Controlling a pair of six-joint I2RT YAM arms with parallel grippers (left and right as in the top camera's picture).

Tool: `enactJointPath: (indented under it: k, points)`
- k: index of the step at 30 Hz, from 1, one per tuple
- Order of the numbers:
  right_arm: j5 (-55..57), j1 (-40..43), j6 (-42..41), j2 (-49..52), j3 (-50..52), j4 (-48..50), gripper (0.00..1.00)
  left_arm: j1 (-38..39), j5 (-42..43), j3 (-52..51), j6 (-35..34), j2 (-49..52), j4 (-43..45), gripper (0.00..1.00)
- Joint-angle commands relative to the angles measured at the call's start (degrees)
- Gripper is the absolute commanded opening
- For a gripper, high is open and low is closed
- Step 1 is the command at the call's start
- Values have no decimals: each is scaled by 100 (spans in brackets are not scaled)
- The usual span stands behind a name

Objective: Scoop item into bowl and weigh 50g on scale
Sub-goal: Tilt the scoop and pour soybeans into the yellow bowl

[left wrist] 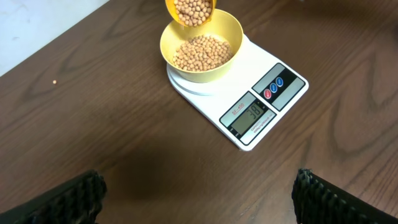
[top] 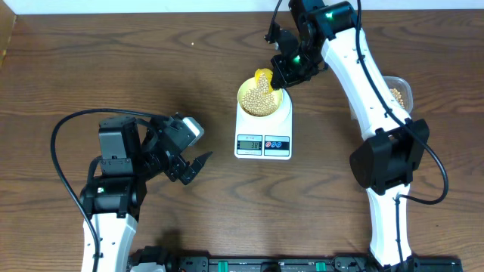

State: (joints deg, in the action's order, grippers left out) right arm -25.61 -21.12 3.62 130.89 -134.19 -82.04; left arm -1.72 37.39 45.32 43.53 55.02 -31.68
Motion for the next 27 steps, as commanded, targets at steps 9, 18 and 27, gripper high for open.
enactJointPath:
  k: [9,18,27]
  points:
    - [20,-4,122,35,-122,-7,1,13,76,-11,17,7,4,98]
    - [22,-4,184,35,-122,-7,1,13,76,-11,20,7,4,98]
    - [24,-2,234,35,-122,-9,1,13,76,-11,17,7,4,98]
